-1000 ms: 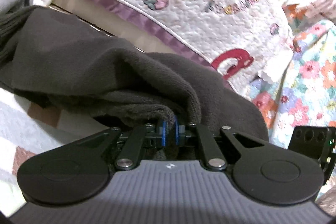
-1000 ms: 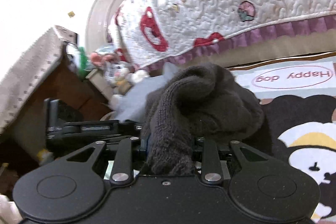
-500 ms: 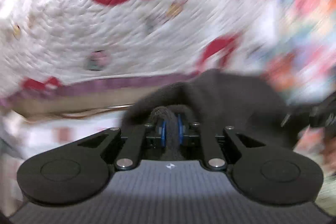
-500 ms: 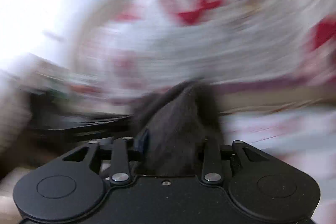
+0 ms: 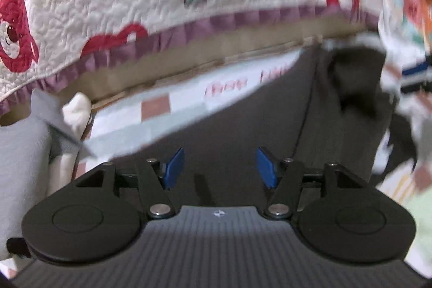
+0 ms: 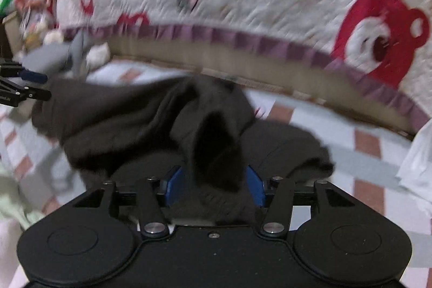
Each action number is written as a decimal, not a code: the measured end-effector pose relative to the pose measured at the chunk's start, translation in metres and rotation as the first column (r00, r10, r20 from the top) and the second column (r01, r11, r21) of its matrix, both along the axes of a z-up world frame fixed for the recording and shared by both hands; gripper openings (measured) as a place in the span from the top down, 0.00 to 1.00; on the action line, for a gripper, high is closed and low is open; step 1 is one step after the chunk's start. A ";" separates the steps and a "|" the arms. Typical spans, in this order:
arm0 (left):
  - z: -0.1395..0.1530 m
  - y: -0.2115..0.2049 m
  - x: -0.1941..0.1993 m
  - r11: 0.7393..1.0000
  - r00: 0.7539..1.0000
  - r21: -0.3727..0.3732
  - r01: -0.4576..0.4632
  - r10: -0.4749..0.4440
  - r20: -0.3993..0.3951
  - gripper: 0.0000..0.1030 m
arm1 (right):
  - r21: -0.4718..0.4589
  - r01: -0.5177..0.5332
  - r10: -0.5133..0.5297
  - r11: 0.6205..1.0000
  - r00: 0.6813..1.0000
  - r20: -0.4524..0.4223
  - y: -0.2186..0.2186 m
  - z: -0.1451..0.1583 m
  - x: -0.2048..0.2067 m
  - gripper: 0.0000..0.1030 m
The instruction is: Fold clothes
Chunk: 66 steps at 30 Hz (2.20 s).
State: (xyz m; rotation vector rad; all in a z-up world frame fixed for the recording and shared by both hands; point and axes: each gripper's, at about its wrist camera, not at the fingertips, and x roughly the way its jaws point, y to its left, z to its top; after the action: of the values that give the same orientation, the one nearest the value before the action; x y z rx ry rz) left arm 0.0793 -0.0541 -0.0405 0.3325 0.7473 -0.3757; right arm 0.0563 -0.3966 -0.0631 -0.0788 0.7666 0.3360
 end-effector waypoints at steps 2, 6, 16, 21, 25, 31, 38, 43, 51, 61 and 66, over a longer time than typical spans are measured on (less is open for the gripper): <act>-0.004 0.005 -0.008 1.000 0.999 -0.006 0.015 -0.015 -0.044 0.43 | -0.038 -0.056 0.055 0.998 0.998 -0.037 0.011 0.003 0.007 0.44; 0.004 -0.001 -0.043 0.986 0.994 -0.139 0.094 -0.101 -0.048 0.31 | -0.057 -0.080 0.081 0.995 0.997 0.017 0.031 0.048 0.002 0.31; -0.049 -0.037 -0.042 0.992 0.990 -0.103 0.073 -0.059 0.128 0.20 | -0.061 0.111 -0.113 0.992 0.993 -0.025 0.041 -0.019 0.038 0.19; -0.093 -0.034 -0.009 0.998 0.998 0.017 0.061 -0.062 0.013 0.00 | -0.059 0.209 -0.210 0.976 0.977 -0.016 0.031 -0.042 0.054 0.18; -0.096 -0.016 -0.004 0.998 1.000 -0.059 0.020 -0.020 0.004 0.00 | -0.010 0.222 -0.222 0.975 0.975 -0.026 0.023 -0.048 0.070 0.19; -0.077 0.011 0.007 0.980 0.991 -0.169 -0.103 0.116 0.067 0.78 | -0.133 0.216 -0.213 0.967 0.976 0.041 0.024 -0.056 0.085 0.78; -0.055 0.043 0.031 0.949 0.982 -0.286 -0.134 0.166 0.090 0.85 | -0.105 0.309 -0.294 0.945 0.946 0.134 -0.004 -0.010 0.100 0.91; -0.069 0.040 0.023 0.937 0.996 -0.339 -0.085 0.086 -0.011 0.47 | -0.147 0.291 -0.280 0.945 0.956 0.088 -0.013 -0.026 0.107 0.71; -0.083 0.002 0.008 0.997 0.977 -0.055 -0.056 0.066 0.203 0.25 | -0.036 0.293 -0.293 0.955 0.956 -0.006 -0.032 -0.050 0.097 0.37; -0.074 0.037 0.045 0.960 0.970 -0.243 -0.140 0.182 0.161 0.88 | 0.030 0.282 -0.282 0.959 0.959 -0.023 -0.028 -0.066 0.103 0.71; -0.038 0.048 0.032 0.960 0.933 -0.233 -0.157 0.221 0.284 0.89 | 0.155 0.419 -0.439 0.895 0.889 0.131 -0.034 -0.002 0.054 0.83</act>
State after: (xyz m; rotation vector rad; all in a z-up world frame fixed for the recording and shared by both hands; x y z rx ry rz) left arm 0.1117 -0.0064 -0.0781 0.1150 0.4241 -0.2083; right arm 0.1105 -0.4303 -0.0652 0.1785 0.5786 -0.0490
